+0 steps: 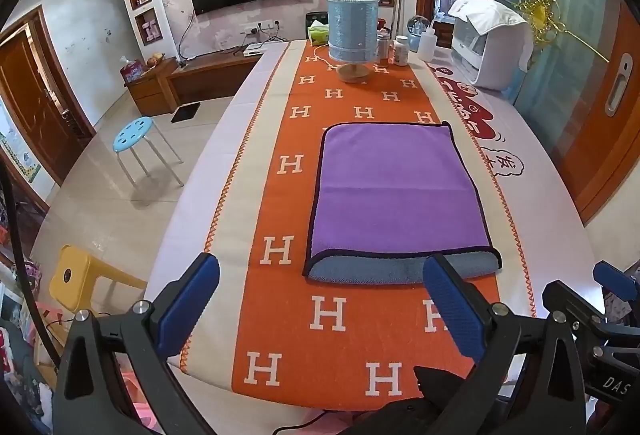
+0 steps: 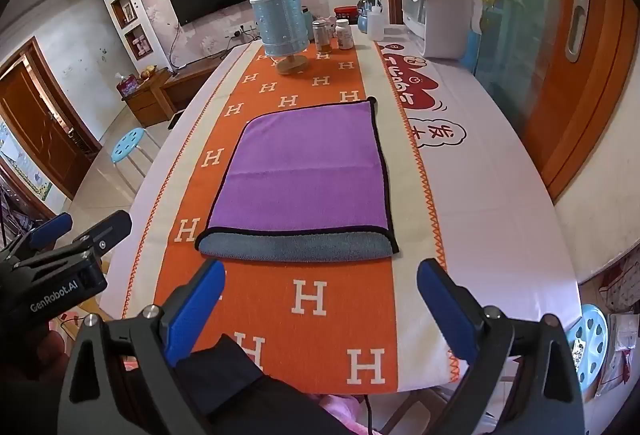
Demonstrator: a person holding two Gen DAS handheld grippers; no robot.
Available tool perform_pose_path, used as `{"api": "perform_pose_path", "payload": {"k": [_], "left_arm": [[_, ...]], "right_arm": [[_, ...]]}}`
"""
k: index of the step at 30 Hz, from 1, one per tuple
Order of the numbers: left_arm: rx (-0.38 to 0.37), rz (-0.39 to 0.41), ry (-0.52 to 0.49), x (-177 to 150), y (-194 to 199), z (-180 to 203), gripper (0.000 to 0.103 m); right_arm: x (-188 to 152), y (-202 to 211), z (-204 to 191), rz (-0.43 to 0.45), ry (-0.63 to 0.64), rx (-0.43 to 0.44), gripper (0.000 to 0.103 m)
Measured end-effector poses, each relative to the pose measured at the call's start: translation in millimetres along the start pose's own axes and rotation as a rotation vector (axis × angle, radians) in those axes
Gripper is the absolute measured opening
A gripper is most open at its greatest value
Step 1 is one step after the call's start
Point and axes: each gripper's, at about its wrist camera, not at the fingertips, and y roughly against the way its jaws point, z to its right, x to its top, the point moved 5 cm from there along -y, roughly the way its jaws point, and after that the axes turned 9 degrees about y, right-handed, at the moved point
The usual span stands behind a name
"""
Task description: Fold towel
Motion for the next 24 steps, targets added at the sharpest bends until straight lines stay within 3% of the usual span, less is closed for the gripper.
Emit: {"api": "perform_pose_path", "payload": {"k": [24], "left_arm": [[0.017,-0.003,-0.006,-2.3,-4.2,-0.4,0.101]], "right_arm": [[-3.5,-6.2,-1.7,-0.01,0.0,0.002,0.097]]}}
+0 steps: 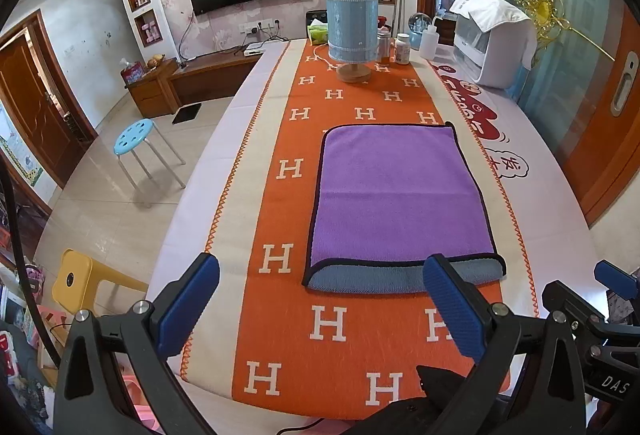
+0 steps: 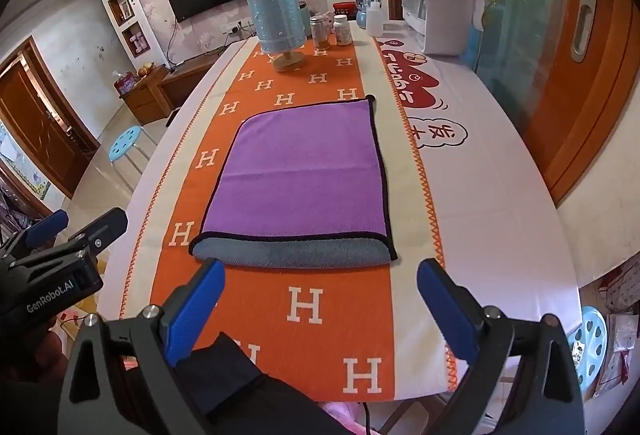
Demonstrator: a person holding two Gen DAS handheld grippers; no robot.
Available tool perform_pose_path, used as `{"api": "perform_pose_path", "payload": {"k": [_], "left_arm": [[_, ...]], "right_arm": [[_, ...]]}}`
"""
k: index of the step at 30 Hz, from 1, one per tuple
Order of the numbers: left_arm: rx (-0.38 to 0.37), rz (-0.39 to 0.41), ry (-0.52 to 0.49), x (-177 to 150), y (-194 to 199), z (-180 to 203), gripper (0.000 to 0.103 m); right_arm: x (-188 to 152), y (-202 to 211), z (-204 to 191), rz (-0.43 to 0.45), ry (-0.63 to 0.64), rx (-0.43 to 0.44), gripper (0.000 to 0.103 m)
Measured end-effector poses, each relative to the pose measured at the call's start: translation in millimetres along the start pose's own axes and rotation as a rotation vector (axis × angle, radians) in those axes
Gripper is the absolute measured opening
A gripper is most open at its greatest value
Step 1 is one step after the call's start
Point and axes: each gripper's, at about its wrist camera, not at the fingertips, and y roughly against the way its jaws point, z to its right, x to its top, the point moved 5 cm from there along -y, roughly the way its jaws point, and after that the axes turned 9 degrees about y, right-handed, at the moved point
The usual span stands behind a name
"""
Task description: Fold towel
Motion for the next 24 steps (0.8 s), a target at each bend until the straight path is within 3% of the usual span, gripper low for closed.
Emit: {"api": "perform_pose_path", "payload": {"k": [24], "left_arm": [[0.002,-0.046,-0.009,-3.2,-8.5,-3.2,0.101]], "right_arm": [[3.8,-7.6,-1.5,-0.03,0.0,-0.018,0.097]]}}
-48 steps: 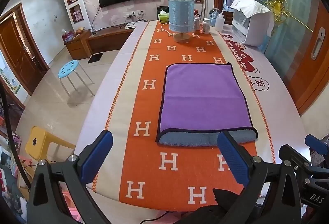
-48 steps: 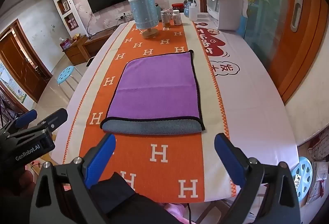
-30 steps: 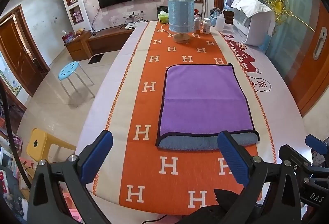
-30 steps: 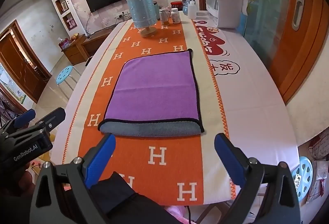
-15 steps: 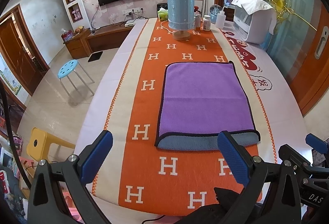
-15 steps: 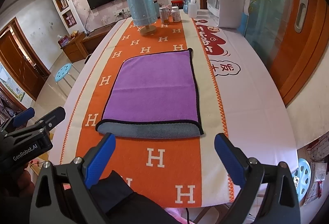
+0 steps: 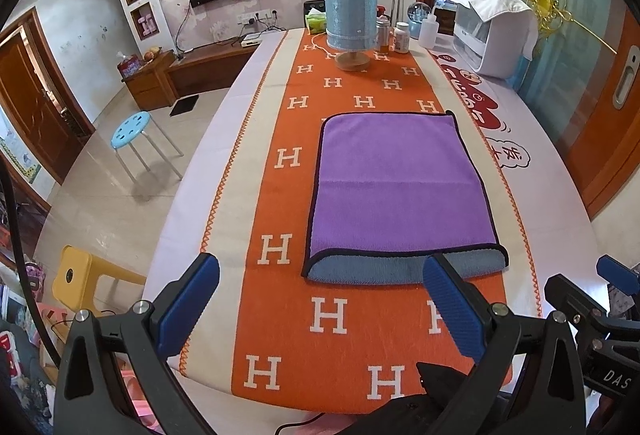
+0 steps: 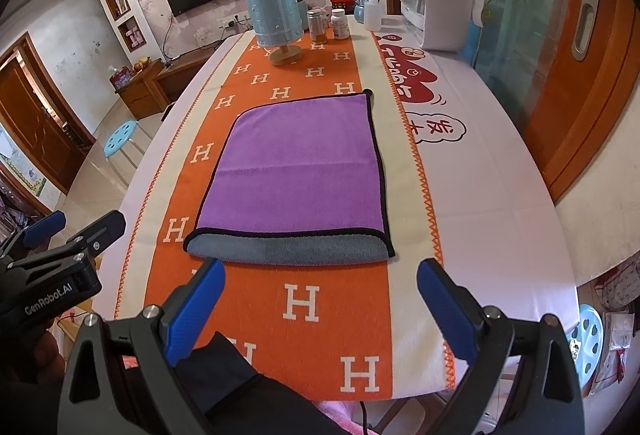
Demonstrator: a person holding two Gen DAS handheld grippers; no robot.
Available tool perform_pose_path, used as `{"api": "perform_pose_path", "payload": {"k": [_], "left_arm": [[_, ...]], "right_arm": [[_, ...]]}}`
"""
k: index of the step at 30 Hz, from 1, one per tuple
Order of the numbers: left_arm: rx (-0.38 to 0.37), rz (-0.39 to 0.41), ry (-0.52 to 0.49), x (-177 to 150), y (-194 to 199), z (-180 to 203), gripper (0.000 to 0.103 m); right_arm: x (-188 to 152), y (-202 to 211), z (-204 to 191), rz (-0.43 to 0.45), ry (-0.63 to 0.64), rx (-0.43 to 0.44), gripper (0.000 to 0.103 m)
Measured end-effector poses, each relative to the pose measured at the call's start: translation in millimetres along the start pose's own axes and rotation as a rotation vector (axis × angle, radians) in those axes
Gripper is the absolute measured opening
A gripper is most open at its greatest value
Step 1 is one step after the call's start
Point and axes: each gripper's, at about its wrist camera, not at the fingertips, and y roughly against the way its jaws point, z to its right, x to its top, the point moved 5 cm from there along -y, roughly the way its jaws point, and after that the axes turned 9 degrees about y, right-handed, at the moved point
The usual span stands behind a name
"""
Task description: Fold towel
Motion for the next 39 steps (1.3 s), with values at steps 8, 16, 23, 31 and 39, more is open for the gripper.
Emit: {"api": "perform_pose_path", "payload": {"k": [8,16,23,31,39], "left_arm": [[-0.042,-0.041,0.01,1,-9,-2,0.101],[-0.043,-0.127,-0.089,4,-42,4,0.101],[-0.051,-0.24,-0.146,-3,-84,4,0.101],[-0.071,-0.323,-0.167,-3,-135,-3,0.101],[-0.098,-0.421,-0.208,-10,-183,-3,0.101]], "right_arm": [[0,-3,5,-0.01,-0.016,0.004,0.097],[5,-17,14,-0.026,0.008,0.011,0.096],[10,-49,32,-0.097,0.031,0.008,0.095],[6,-89,43,-0.146,0.116,0.031,0.09],[-5,-128,43,-0.182,0.227,0.072,0.084]]}}
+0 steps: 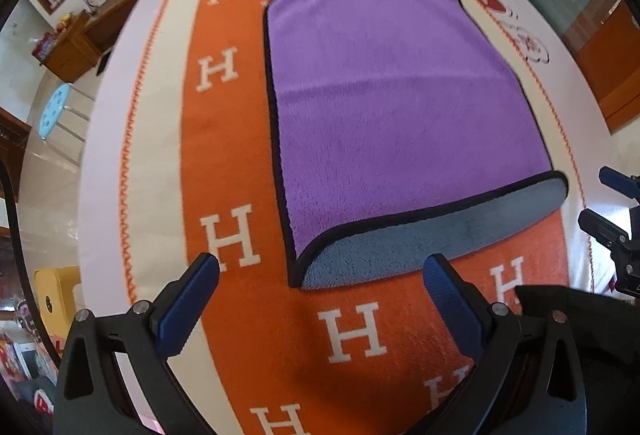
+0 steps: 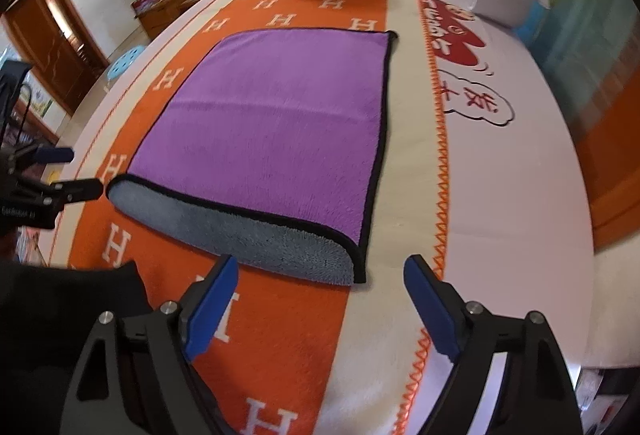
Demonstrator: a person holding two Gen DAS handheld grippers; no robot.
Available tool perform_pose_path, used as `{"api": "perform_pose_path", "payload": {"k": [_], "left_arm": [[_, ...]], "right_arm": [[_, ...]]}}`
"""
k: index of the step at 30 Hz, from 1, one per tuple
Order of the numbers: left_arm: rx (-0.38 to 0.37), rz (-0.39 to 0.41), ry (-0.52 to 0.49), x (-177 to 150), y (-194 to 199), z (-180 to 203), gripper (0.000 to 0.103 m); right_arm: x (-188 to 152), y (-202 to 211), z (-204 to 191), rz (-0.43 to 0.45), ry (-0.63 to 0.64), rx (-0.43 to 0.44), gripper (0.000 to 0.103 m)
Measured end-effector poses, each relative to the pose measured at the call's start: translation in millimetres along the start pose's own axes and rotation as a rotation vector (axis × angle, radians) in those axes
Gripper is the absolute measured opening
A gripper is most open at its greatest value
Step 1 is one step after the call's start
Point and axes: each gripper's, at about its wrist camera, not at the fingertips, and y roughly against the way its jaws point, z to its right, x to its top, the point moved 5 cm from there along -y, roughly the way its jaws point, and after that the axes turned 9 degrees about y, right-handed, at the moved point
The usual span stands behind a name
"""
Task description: Fold towel
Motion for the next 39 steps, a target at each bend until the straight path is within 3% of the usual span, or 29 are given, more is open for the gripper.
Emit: {"api": "perform_pose_path", "payload": {"k": [11,16,24,32,39], "left_arm": [[-0.052,-0.065,0.015,9,-39,-8,0.092],[-0.076,-0.09,0.03,11,-49,-9,0.077],[-0.086,-0.102,0.029,8,-48,-9,0.053],[-0.083,-0.107,0.021,8,-46,-1,0.031],[-0.081,-0.102,0.035,1,-44,-5,0.01]], "right_arm": [[-8,-41,3,-0.057,0.028,0.062,0.067],[-11,-51,7,-0.072,0.015,0.08,0.054],[-13,-51,9,-0.067,0.011,0.082,0.045],[-13,-45,9,-0.046,0.016,0.1,0.044],[-14,-44,12,-0.042,0.015,0.098,0.023]]}}
